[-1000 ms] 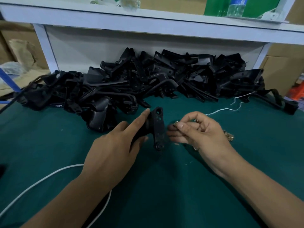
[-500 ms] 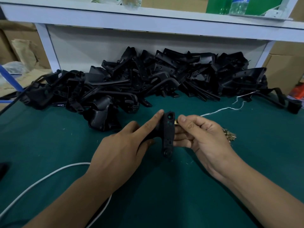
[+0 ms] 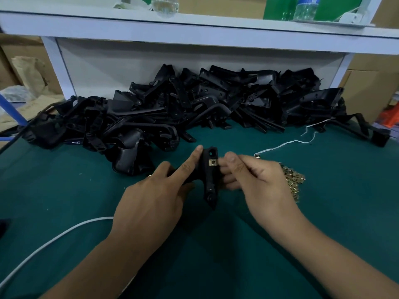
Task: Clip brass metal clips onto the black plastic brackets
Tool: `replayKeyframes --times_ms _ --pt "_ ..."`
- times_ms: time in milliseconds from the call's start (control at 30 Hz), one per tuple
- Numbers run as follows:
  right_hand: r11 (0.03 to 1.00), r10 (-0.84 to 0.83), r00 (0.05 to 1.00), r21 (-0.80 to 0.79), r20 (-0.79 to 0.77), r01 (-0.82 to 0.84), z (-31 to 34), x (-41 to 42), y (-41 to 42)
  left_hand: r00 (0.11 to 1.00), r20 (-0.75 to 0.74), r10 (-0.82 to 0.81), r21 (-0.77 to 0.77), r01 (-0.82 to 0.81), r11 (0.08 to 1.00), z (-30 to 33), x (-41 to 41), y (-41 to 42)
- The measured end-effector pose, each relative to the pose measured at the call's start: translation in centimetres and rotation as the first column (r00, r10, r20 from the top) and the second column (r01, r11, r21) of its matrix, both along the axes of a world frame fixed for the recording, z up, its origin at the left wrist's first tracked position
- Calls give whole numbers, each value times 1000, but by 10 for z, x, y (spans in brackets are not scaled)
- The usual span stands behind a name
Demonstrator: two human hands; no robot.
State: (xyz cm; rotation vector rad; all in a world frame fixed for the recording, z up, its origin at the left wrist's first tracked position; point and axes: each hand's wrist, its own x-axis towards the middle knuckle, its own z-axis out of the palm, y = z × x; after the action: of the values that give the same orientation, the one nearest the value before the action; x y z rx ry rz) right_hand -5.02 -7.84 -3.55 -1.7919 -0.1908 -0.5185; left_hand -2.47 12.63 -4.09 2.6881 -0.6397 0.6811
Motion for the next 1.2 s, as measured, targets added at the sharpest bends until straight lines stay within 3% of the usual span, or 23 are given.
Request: replayKeyframes --times_ms 100,200,433,800,867,900,967,1033,1100,1200 --pt "935 -190 976 -284 108 213 2 11 -29 1000 11 16 -17 -16 1000 0 2 -3" --pt "738 -327 923 -555 203 384 3 22 -61 999 -3 49 -60 -49 997 -3 6 0" --pt "466 -224 966 -857 128 222 -3 33 -61 995 -65 79 -30 -81 996 -9 11 5" --pt "507 -173 983 -861 -58 38 -1 27 -49 995 -73 73 -92 -79 993 -10 13 7" --pt "552 -160 985 -833 -61 38 -1 25 -49 995 -76 68 -105 -76 992 -9 12 7" --pt "624 -153 986 -780 -59 50 0 24 -49 995 -78 62 -116 -71 991 -9 12 8" --pt "812 -119 992 -579 -42 73 4 20 -46 996 -87 36 -147 -48 988 -8 11 8" --pt "934 -45 999 -354 -7 39 8 14 -38 996 -87 -4 -182 -12 983 -7 10 7" --pt "987 59 998 -150 5 -57 10 9 -27 996 -78 -37 -212 20 977 -6 8 6" --pt "968 224 975 117 -13 -221 11 4 -14 998 -53 -44 -254 29 967 -5 8 7"
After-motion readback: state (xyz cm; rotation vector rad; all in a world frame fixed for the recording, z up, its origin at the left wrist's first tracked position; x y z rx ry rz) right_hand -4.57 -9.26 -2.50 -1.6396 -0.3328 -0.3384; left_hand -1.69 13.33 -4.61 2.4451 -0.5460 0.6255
